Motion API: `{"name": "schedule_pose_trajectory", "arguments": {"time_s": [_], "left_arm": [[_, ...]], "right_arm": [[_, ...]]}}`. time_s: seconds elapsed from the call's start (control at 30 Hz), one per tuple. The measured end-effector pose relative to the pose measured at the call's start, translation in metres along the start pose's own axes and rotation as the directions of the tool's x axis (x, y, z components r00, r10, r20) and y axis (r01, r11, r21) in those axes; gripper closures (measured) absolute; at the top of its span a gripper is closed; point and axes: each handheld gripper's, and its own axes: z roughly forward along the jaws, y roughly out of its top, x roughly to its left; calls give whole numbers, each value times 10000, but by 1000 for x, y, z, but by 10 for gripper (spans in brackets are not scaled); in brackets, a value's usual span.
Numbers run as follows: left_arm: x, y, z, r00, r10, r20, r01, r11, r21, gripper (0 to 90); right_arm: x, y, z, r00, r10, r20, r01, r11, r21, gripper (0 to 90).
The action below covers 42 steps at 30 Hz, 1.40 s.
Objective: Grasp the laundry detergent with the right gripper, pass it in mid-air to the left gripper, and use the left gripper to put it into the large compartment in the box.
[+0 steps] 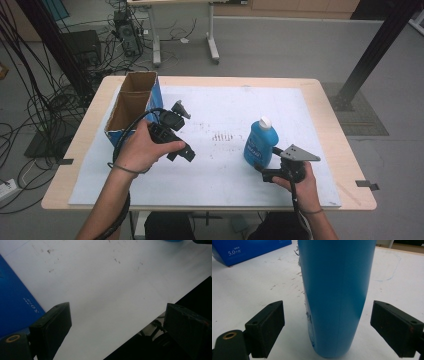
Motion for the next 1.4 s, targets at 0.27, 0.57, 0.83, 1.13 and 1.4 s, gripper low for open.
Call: {"name": "schedule_pose_trajectory", "arguments": {"time_s": [0.27, 0.57, 0.83, 1.13, 1.4], "left_arm": [[1, 0, 0, 10000, -5, -5, 5, 10000, 6, 84], [1, 0, 0, 10000, -13, 9, 13, 10000, 16, 84], [0, -1, -2, 10000, 38, 91, -37, 10000, -44, 84], [-2, -1, -2, 9999, 74, 94, -74, 10000, -30, 84], [-2, 0, -1, 9999, 98, 78, -98, 10000, -13, 84]], "right_arm": [[0, 1, 7, 10000, 42, 5, -42, 9999, -136, 118], [0, 0, 14, 9999, 109, 26, -108, 9995, -281, 119], [1, -1, 19, 9999, 126, 37, -124, 9991, -400, 119], [1, 0, 24, 10000, 83, 44, -81, 9986, -521, 119], [0, -1, 27, 9999, 109, 55, -106, 9985, -530, 119]]}}
